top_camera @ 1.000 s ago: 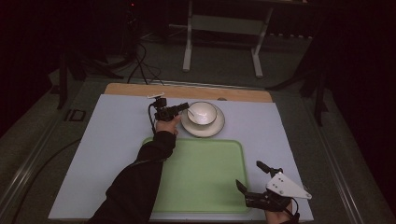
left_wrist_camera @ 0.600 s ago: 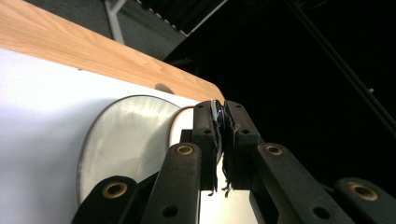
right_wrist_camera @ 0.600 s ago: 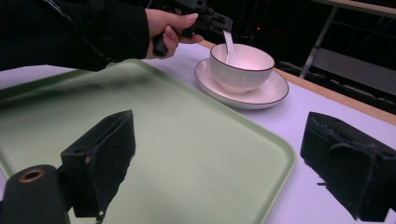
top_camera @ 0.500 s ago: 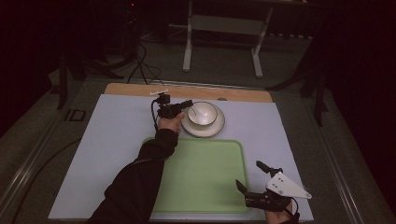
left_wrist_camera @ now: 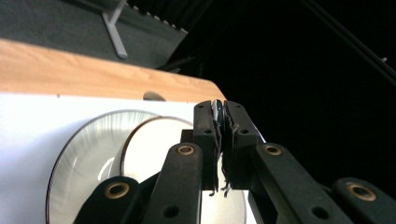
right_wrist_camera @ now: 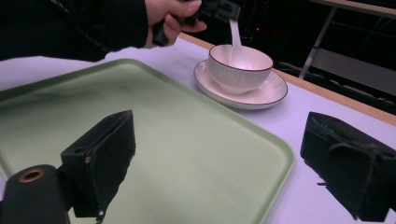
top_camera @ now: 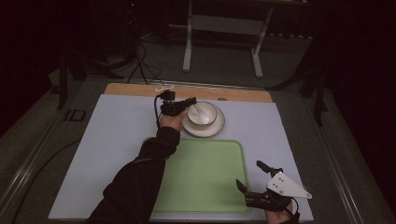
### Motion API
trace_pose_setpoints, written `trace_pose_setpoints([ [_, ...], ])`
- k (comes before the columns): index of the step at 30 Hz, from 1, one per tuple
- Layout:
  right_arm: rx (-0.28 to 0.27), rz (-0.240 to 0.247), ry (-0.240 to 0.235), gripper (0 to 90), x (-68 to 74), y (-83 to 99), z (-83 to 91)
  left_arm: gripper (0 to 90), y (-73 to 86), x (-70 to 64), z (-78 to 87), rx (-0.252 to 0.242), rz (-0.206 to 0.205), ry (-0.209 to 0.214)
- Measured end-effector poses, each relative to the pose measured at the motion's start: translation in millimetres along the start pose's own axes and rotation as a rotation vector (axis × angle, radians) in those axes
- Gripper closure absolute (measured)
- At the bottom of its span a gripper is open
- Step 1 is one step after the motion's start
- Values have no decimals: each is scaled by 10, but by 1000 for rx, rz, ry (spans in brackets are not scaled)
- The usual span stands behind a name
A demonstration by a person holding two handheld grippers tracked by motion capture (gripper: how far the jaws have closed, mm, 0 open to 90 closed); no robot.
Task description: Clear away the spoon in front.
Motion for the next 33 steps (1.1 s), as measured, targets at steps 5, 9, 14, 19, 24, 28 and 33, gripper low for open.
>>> trace_pose_setpoints([
  [5,0,2,0,103,2,-1,-2,848,-184,-142,96,-4,-37,18],
  [9,2,1,0,102,4,0,-5,848,-306,-232,172,12,-50,17],
  [14,0,-4,1,102,-8,2,-5,848,-418,-340,287,22,-95,26],
  [19,-6,-1,1,102,-10,-3,-2,848,-507,-442,416,42,-132,42],
  [24,-8,-3,0,102,-2,-4,0,848,-567,-565,549,80,-166,49],
  [28,-9,1,1,102,2,-7,0,848,-622,-675,679,104,-200,65],
  [33,-7,2,1,102,12,-7,-5,848,-683,-789,840,143,-240,68],
])
Point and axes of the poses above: each handheld gripper's, and its own axes: z roughly backward along the jaws, y roughly out of its underside, x roughly to its left, the point moved 3 cm from there along -z, roughly forward along the jaws, and after that the axes turned 11 degrees about -z, right-handed, at the moved point
